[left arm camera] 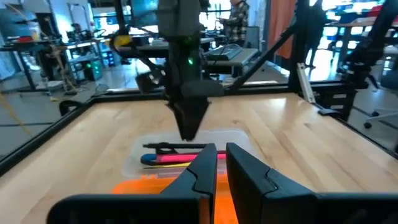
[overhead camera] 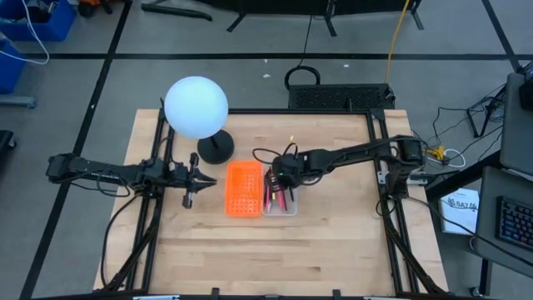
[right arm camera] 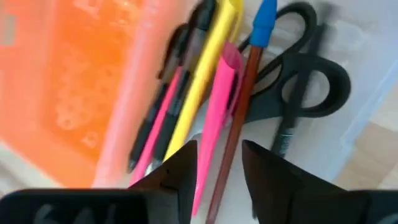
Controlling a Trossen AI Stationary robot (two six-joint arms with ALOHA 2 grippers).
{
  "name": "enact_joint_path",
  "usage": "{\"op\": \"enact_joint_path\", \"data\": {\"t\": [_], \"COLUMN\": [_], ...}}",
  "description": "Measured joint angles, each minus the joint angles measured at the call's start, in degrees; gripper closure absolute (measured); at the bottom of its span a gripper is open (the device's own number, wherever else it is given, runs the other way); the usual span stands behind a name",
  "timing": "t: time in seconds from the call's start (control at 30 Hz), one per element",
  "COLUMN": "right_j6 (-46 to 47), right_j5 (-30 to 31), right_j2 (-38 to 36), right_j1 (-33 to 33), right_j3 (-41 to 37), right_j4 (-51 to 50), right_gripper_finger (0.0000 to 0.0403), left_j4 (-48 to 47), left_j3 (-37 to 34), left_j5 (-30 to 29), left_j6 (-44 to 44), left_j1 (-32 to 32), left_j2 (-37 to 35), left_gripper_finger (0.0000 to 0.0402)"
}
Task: Pick & place school supplies into a supply box
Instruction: Return to Home Position
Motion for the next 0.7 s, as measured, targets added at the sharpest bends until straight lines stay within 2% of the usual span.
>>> {"op": "enact_joint_path", "data": {"t": [0.13, 0.3, 0.43, 0.53, 0.6, 0.7], "right_j6": [-4.7, -23.5, -41.8, -54.0, -60.8, -67.5], "right_j5": [0.0, 1.2, 3.0, 3.0, 3.0, 3.0], "right_j2": [-3.4, -8.1, -10.4, -11.0, -11.1, -11.3], "right_j1": [0.0, 1.2, 4.2, 6.9, 8.9, 11.6], "right_j3": [0.0, 0.0, 0.0, 0.0, 0.0, 0.0], "right_j4": [-0.1, 1.4, 6.2, 9.9, 11.5, 14.2], "right_gripper_finger": [0.0277, 0.0286, 0.0317, 0.0357, 0.0388, 0.0394], "left_j4": [0.0, -0.2, -0.6, -1.5, -1.8, -1.8], "left_j3": [0.0, 0.0, 0.0, 0.0, 0.0, 0.0], "left_j5": [1.5, 1.6, 1.6, 1.3, 1.3, 1.2], "left_j6": [0.8, 3.8, 5.7, 6.0, 7.3, 9.5], "left_j1": [0.0, 0.0, 0.0, 0.0, 0.0, 0.0], "left_j2": [0.0, 0.0, 0.0, 0.0, 0.0, 0.0], "left_gripper_finger": [0.0357, 0.0357, 0.0357, 0.0357, 0.0357, 0.0357]}}
